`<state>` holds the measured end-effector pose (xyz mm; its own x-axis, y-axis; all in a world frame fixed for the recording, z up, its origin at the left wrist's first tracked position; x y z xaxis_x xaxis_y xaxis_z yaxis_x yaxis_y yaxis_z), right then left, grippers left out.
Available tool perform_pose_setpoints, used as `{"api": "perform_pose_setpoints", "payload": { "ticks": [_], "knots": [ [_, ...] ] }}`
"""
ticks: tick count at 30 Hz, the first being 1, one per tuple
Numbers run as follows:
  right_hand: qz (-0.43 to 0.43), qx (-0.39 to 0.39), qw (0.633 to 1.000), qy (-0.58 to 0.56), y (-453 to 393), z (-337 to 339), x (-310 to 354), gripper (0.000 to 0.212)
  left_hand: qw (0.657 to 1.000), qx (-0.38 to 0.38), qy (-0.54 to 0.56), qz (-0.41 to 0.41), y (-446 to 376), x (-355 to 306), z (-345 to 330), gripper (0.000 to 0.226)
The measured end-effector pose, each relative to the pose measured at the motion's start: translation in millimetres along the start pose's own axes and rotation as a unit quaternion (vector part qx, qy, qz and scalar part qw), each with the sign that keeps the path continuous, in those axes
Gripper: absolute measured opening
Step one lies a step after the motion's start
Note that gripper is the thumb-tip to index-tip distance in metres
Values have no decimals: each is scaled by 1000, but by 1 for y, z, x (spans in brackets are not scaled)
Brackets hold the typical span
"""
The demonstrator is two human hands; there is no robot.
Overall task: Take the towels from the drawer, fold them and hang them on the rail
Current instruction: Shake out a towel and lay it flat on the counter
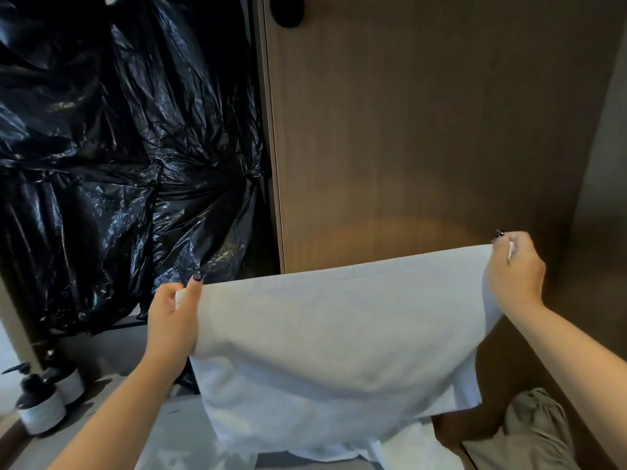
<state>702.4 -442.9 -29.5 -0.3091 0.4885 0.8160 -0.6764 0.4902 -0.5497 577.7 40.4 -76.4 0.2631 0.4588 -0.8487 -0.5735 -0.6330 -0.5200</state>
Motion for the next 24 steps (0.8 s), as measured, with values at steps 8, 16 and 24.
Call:
{"api": "perform_pose_setpoints", "payload": {
  "ticks": [8, 16, 24],
  "knots": [
    [9, -1, 1000, -2, 2, 17, 18, 28, 996, 46, -11, -70, 4, -21, 24, 32],
    [6, 13, 1000, 21, 37, 44, 25, 29, 968, 201, -78, -131, 40, -30, 80, 18],
    [8, 30, 999, 19, 114, 75, 48, 28, 969, 122, -163, -143, 89, -31, 156, 15]
  ]
}}
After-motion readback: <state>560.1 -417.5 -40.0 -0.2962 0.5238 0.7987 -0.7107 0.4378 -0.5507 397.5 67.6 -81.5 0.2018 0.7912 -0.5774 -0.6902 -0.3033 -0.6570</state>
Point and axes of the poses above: each hand's wrist, its own y-axis away from the middle knuckle, its own z-axis out of the back of the hand, x = y × z, the point moved 2 cm from there along -y, towards the middle knuckle, and after that the axes turned 6 degrees about -z, right-handed, at the moved point
